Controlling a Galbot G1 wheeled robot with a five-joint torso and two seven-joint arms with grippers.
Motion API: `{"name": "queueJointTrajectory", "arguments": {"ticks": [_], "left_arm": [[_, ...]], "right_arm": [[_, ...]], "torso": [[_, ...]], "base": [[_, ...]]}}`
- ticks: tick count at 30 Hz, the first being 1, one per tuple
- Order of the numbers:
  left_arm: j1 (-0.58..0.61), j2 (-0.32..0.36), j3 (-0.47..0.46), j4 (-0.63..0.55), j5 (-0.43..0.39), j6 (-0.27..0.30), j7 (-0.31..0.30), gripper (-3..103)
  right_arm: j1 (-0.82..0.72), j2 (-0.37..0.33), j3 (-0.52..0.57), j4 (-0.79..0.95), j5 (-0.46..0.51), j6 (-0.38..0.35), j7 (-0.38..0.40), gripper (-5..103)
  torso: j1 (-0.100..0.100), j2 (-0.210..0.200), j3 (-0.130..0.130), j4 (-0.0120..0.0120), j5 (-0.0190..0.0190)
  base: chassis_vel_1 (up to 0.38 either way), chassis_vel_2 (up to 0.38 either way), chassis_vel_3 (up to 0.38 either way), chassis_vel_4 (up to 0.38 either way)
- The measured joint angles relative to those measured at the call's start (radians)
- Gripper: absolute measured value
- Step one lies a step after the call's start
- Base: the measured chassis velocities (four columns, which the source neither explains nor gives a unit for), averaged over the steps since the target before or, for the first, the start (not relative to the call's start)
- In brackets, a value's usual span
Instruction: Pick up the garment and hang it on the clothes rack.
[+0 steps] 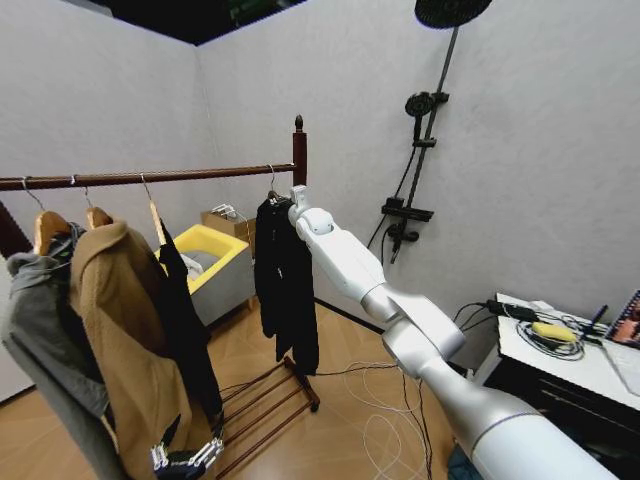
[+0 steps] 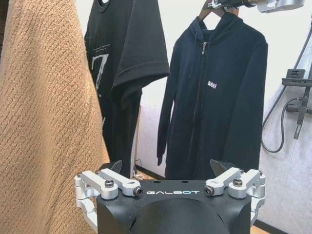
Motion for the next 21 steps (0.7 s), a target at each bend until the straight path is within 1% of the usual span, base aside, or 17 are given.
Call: {"name": "queueJointTrajectory", "arguments": {"ticks": [2, 3, 5, 6, 8, 9, 11, 12, 13, 14, 15, 16, 17, 18, 19, 20, 21], "left_arm": [[0.000, 0.000, 0.000, 0.000, 0.000, 0.000, 0.000, 100], [0.000, 0.000, 0.000, 0.000, 0.000, 0.000, 0.000, 100], [0.000, 0.000, 0.000, 0.000, 0.000, 0.000, 0.000, 100], [0.000, 0.000, 0.000, 0.000, 0.000, 0.000, 0.000, 100], [0.000, 0.000, 0.000, 0.000, 0.000, 0.000, 0.000, 100], [0.000, 0.000, 0.000, 0.000, 0.000, 0.000, 0.000, 100], [0.000, 0.000, 0.000, 0.000, 0.000, 0.000, 0.000, 100], [0.000, 0.000, 0.000, 0.000, 0.000, 0.000, 0.000, 100], [0.000, 0.000, 0.000, 0.000, 0.000, 0.000, 0.000, 100], [0.000, 0.000, 0.000, 0.000, 0.000, 0.000, 0.001, 100], [0.000, 0.000, 0.000, 0.000, 0.000, 0.000, 0.001, 100], [0.000, 0.000, 0.000, 0.000, 0.000, 0.000, 0.000, 100], [0.000, 0.000, 0.000, 0.000, 0.000, 0.000, 0.000, 100], [0.000, 0.000, 0.000, 0.000, 0.000, 0.000, 0.000, 100], [0.000, 0.000, 0.000, 0.000, 0.000, 0.000, 0.000, 100], [0.000, 0.000, 0.000, 0.000, 0.000, 0.000, 0.000, 100], [0.000, 0.000, 0.000, 0.000, 0.000, 0.000, 0.000, 100]], "right_arm": [[-0.006, -0.003, 0.004, 0.012, 0.001, -0.006, 0.000, 9], [-0.014, -0.010, 0.013, 0.030, 0.010, -0.012, -0.001, 7], [-0.030, -0.034, 0.027, 0.082, 0.038, -0.022, -0.002, 15], [-0.030, -0.034, 0.027, 0.082, 0.038, -0.022, -0.002, 15], [-0.053, -0.092, 0.054, 0.201, 0.058, -0.035, 0.011, 26], [-0.053, -0.092, 0.054, 0.201, 0.058, -0.035, 0.011, 26], [-0.116, -0.187, 0.092, 0.407, 0.039, -0.065, 0.035, 37], [-0.116, -0.187, 0.092, 0.407, 0.039, -0.065, 0.035, 37], [-0.147, -0.224, 0.108, 0.501, 0.053, -0.089, 0.054, 42], [-0.195, -0.267, 0.131, 0.614, 0.091, -0.119, 0.088, 47], [-0.195, -0.267, 0.131, 0.614, 0.091, -0.119, 0.088, 47], [-0.251, -0.311, 0.157, 0.709, 0.133, -0.145, 0.122, 53], [-0.339, -0.385, 0.198, 0.827, 0.173, -0.169, 0.157, 58], [-0.379, -0.422, 0.216, 0.878, 0.186, -0.175, 0.170, 64], [-0.379, -0.422, 0.216, 0.878, 0.186, -0.175, 0.170, 64], [-0.489, -0.526, 0.284, 1.016, 0.222, -0.185, 0.200, 70], [-0.626, -0.601, 0.374, 1.147, 0.246, -0.193, 0.221, 75]], "torso": [[0.000, 0.000, 0.000, 0.0002, 0.0000], [0.000, 0.000, 0.000, 0.0003, -0.0001], [0.000, 0.000, 0.001, 0.0003, 0.0001], [0.000, 0.000, 0.001, 0.0003, 0.0001], [0.000, 0.000, 0.001, -0.0003, 0.0001], [0.000, 0.000, 0.001, -0.0003, 0.0001], [0.000, 0.000, 0.000, -0.0004, 0.0003], [0.000, 0.000, 0.000, -0.0004, 0.0003], [0.000, 0.000, 0.000, -0.0007, 0.0005], [0.000, 0.000, 0.000, -0.0007, 0.0004], [0.000, 0.000, 0.000, -0.0007, 0.0004], [0.000, 0.000, 0.000, 0.0002, -0.0002], [0.000, 0.000, 0.000, 0.0010, 0.0003], [0.000, 0.000, 0.001, 0.0007, 0.0008], [0.000, 0.000, 0.001, 0.0007, 0.0008], [0.000, 0.000, 0.001, -0.0008, 0.0011], [0.000, 0.000, 0.000, -0.0013, 0.0000]], "base": [[0.000, 0.000, 0.000, 0.000], [0.000, 0.000, 0.000, 0.000], [0.000, 0.000, 0.000, 0.000], [0.000, 0.000, 0.000, 0.000], [0.000, 0.000, 0.000, 0.000], [0.000, 0.000, 0.000, 0.000], [0.000, 0.000, 0.000, 0.000], [0.000, 0.000, 0.000, 0.000], [0.000, 0.000, 0.000, 0.000], [0.000, 0.000, 0.000, 0.000], [0.000, 0.000, 0.000, 0.000], [0.000, 0.000, 0.000, 0.000], [0.000, 0.000, 0.000, 0.000], [0.000, 0.000, 0.000, 0.000], [0.000, 0.000, 0.000, 0.000], [0.000, 0.000, 0.000, 0.000], [0.000, 0.000, 0.000, 0.000]]}}
